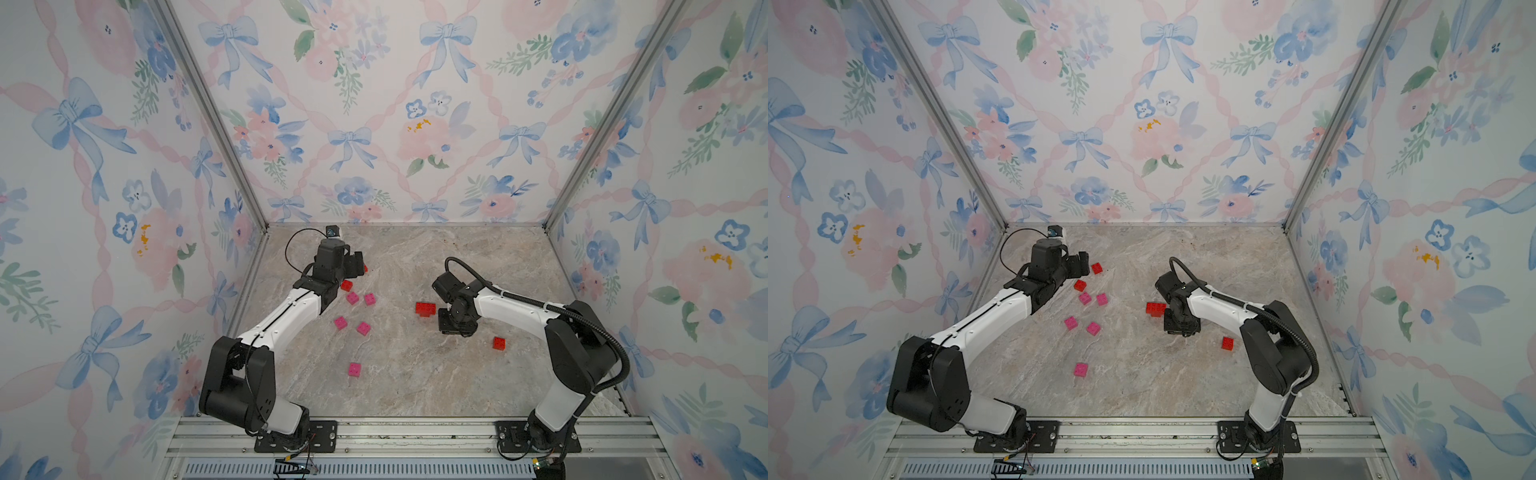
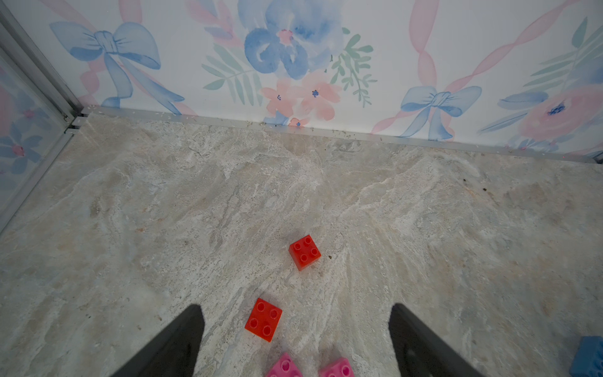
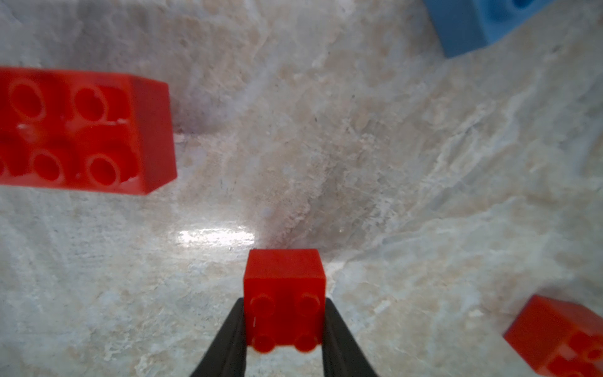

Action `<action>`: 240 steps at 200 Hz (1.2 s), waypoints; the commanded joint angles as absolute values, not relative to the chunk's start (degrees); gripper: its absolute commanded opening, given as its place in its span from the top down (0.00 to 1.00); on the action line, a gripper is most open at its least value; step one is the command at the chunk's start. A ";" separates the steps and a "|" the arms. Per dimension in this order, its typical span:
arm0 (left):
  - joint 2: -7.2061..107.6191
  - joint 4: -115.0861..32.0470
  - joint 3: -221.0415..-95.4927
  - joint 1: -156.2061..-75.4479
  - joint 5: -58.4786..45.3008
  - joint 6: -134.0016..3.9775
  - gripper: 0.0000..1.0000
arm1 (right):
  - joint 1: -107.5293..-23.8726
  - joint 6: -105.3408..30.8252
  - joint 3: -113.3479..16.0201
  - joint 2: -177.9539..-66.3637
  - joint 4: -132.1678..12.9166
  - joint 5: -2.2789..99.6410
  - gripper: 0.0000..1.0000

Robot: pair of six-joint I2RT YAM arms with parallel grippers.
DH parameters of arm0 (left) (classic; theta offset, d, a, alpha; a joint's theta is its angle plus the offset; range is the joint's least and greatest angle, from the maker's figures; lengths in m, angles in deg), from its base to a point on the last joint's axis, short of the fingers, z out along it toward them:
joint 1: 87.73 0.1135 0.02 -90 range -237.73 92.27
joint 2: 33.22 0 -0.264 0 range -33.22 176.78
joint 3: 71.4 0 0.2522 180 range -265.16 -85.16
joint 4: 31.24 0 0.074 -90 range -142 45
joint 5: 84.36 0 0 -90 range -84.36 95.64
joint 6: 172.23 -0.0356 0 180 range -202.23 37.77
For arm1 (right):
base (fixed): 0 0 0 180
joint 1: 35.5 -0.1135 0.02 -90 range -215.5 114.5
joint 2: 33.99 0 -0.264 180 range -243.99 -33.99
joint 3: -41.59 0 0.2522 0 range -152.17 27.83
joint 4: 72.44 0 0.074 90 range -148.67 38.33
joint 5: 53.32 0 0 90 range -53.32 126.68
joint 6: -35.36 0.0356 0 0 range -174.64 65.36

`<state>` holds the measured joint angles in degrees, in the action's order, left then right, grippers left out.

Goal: Assemble the letter v with lego
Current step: Place the lego brick at the center of the board, then pick up the lego brick from the center of the board.

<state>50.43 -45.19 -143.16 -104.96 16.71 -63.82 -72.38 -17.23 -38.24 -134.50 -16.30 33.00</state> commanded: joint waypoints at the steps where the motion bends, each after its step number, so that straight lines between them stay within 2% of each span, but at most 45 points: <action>1: 49.92 -45.54 -142.52 -105.38 16.86 -64.18 0.09 | -72.85 -16.35 -38.77 -134.41 -14.56 32.12 0.46; 16: 50.09 -45.57 -142.54 -105.43 16.96 -64.22 0.08 | -72.47 -16.14 -39.26 -132.76 -12.63 31.98 0.35; 28: 50.18 -45.58 -142.48 -105.41 17.00 -64.30 0.09 | -71.40 -15.83 -39.29 -130.42 -10.08 31.68 0.31; 58: 50.10 -45.66 -142.53 -105.63 17.17 -64.56 0.08 | -62.63 -15.46 -33.07 -119.45 -3.08 30.37 0.37; 87: 50.09 -45.72 -142.62 -105.64 16.32 -64.35 0.09 | -52.19 -21.67 -27.64 -112.20 -1.02 30.96 0.41; 123: 50.28 -45.73 -142.57 -105.74 15.86 -64.29 0.08 | -44.91 -28.16 -25.13 -114.48 -5.78 37.07 0.42; 209: 50.98 -45.90 -142.56 -105.73 16.48 -64.73 0.09 | -43.32 -31.75 -22.36 -121.96 -11.58 40.01 0.43; 240: 50.98 -46.00 -142.51 -105.70 16.81 -64.87 0.08 | -43.23 -31.73 -22.27 -123.03 -12.50 39.27 0.52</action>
